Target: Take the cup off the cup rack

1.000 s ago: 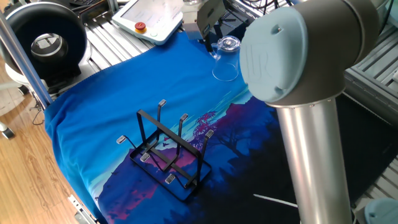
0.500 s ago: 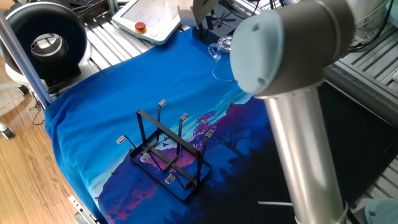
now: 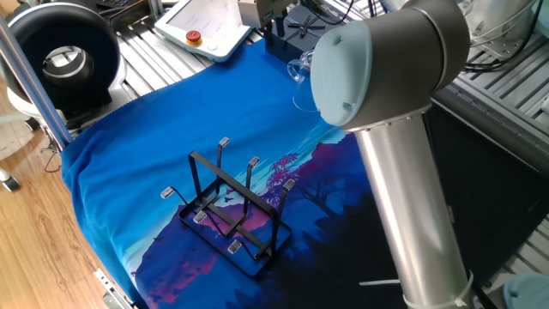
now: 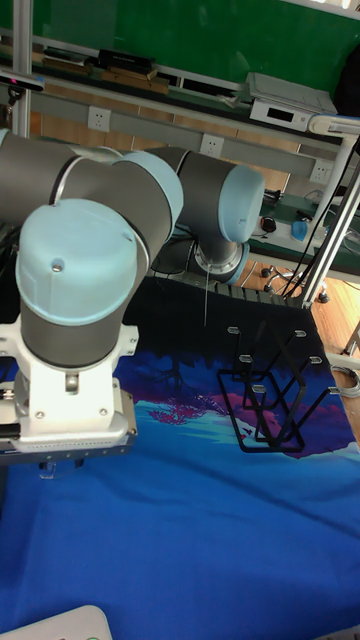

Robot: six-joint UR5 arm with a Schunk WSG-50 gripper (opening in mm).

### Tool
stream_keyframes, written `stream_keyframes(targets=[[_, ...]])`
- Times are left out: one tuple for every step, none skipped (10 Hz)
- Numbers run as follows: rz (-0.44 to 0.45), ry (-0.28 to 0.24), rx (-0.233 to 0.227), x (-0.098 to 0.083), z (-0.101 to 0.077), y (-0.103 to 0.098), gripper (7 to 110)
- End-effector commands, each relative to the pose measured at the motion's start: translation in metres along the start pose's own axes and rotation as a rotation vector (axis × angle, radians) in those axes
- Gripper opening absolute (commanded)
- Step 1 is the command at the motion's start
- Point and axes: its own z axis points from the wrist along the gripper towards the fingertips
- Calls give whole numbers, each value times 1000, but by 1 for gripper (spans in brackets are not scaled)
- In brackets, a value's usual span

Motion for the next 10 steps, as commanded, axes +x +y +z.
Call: stream_keyframes(targets=[[33, -20, 18, -8, -7, -9, 22], [14, -33, -44, -11, -8, 6, 22], [36, -45, -75, -14, -8, 14, 22], [75, -68, -71, -20, -8, 13, 22], [124, -95, -79, -28, -9, 14, 44], [141, -123, -83, -35, -10, 14, 44], [160, -118, -94, -34, -10, 17, 44], [171, -102, -71, -30, -9, 11, 44], [160, -36, -25, -12, -8, 1, 22], [138, -19, -28, -8, -7, 2, 22]])
